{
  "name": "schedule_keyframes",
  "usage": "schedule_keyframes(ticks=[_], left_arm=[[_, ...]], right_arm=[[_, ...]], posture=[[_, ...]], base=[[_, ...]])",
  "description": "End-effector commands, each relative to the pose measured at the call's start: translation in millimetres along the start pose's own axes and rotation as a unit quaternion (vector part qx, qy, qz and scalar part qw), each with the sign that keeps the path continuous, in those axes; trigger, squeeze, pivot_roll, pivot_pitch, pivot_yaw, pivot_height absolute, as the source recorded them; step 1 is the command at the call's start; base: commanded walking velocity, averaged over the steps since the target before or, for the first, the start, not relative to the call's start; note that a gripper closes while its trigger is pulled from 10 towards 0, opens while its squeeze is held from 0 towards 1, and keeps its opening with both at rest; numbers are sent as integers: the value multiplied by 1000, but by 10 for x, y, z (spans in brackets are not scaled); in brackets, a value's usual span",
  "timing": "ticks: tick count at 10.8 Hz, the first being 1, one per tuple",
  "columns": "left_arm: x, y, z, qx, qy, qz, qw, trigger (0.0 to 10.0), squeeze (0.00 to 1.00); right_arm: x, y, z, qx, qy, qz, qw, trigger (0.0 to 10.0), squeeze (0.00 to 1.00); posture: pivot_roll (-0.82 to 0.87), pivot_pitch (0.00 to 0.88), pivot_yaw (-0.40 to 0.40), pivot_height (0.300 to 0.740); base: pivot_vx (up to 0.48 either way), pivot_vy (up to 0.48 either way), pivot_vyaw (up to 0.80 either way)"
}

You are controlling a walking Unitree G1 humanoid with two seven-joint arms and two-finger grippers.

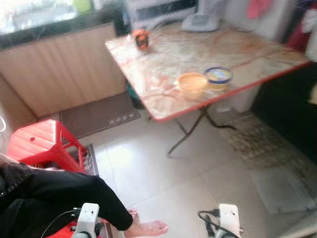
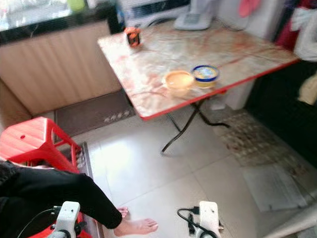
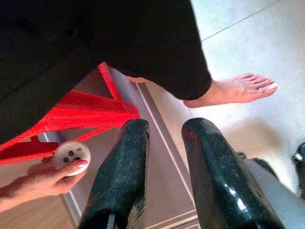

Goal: Restocking fridge

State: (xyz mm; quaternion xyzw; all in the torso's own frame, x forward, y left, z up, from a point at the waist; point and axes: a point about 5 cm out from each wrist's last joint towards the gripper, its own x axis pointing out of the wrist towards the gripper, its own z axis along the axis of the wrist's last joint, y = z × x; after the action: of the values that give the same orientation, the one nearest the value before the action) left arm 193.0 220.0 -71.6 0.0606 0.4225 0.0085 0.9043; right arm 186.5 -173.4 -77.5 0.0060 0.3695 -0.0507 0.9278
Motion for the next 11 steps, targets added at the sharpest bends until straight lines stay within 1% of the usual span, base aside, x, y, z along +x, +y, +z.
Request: schedule_keyframes(ticks=[1, 4, 11], left_arm=[[1, -2, -10, -3, 7, -1, 1000, 10000, 0], [1, -2, -10, -3, 7, -1, 1000, 10000, 0], [-1, 3, -15, -3, 7, -1, 1000, 10000, 0]], right_arm=[[-8, -24, -15, 5, 1, -6, 1000, 10000, 0], [-8, -23, -15, 5, 1, -6, 1000, 10000, 0], [-10, -24, -17, 7, -1, -6, 1000, 10000, 0]], posture=[[-197, 50, 108, 740], [-197, 50, 108, 740], [-197, 52, 109, 740]], base=[[337, 0, 0], [337, 0, 0], [341, 0, -800]])
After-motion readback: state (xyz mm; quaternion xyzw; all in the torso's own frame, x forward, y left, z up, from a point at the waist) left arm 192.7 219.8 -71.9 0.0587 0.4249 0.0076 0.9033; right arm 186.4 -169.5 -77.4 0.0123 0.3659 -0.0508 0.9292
